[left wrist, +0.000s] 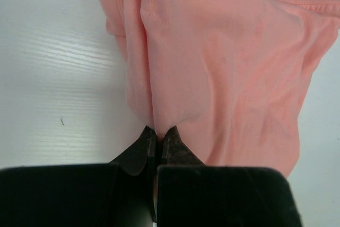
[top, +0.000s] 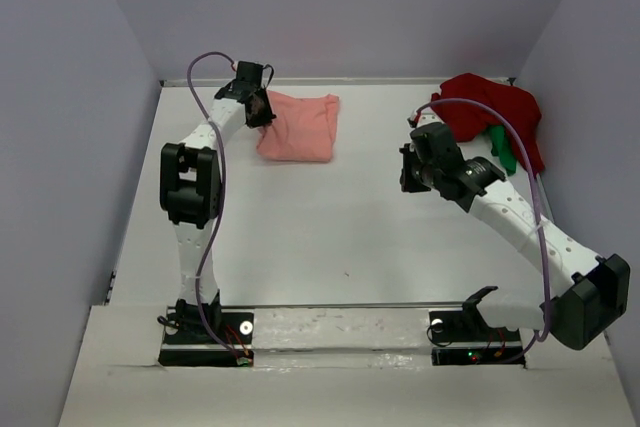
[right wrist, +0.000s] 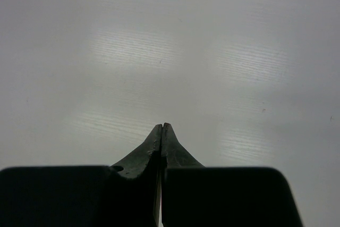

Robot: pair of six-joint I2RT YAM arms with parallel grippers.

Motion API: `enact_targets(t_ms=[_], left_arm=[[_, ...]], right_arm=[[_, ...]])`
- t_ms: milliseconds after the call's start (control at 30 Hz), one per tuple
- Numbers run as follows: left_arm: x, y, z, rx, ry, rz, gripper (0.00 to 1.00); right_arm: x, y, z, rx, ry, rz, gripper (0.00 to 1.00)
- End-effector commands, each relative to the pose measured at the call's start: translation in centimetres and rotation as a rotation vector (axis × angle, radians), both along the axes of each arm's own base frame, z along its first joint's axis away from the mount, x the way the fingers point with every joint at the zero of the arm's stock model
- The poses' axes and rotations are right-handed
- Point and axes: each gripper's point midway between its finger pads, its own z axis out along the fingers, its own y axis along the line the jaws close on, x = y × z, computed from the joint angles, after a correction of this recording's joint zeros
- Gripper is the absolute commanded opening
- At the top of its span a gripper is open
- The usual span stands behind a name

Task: Fold and stack the t-shirts

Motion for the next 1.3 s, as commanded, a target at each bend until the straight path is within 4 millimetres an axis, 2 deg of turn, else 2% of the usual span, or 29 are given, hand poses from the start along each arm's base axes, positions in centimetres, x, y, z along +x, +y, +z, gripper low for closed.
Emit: enact_targets(t_ms=[0, 100, 133, 167, 200, 467, 500, 600, 800, 1067, 1267], left_arm=[[1.4, 3.4, 0.2, 0.044, 0.015, 0.046, 0.0], [2.4, 5.2, -1.1, 0.065, 0.052, 0.068, 0.0], [3.1, 5.6, -0.6, 0.07, 0.038, 0.075, 0.0], [3.3, 6.1, -1.4, 0.078, 0.053, 0.081, 0.0], [3.3, 7.2, -1.5, 0.087, 0.069, 0.099, 0.0], [5.1, 12.3, -1.1, 0.1, 0.062, 0.166, 0.0], [5.2, 12.4, -1.0, 0.106, 0.062, 0.169, 0.0], [5.7, 15.5, -0.8, 0.095, 0.055, 0.215, 0.0], [6.4, 19.6, -0.8, 0.094, 0.035, 0.263, 0.0], [7.7, 23.0, -0.5, 0.107, 0.005, 0.293, 0.0], [7.6, 26.0, -0.9, 0.109, 0.009, 0.327, 0.0]], right_arm=[[0.6, 1.0, 2.6, 0.028, -0.046, 0.042, 0.0], [0.3, 1.2, 3.3, 0.042, -0.045, 0.056, 0.0], [0.2, 1.4, 3.8, 0.05, -0.047, 0.062, 0.0], [0.1, 1.4, 4.0, 0.053, -0.047, 0.065, 0.0], [0.0, 1.3, 4.4, 0.057, -0.054, 0.067, 0.0], [-0.9, 0.9, 7.1, 0.068, -0.07, 0.076, 0.0], [-0.9, 0.9, 7.2, 0.066, -0.072, 0.078, 0.0], [-0.9, 0.8, 6.8, 0.054, -0.059, 0.082, 0.0], [-0.8, 0.6, 6.2, 0.024, -0.042, 0.079, 0.0], [-1.0, -0.2, 6.6, -0.005, -0.038, 0.063, 0.0], [-1.3, -0.5, 6.7, -0.014, -0.031, 0.054, 0.0]])
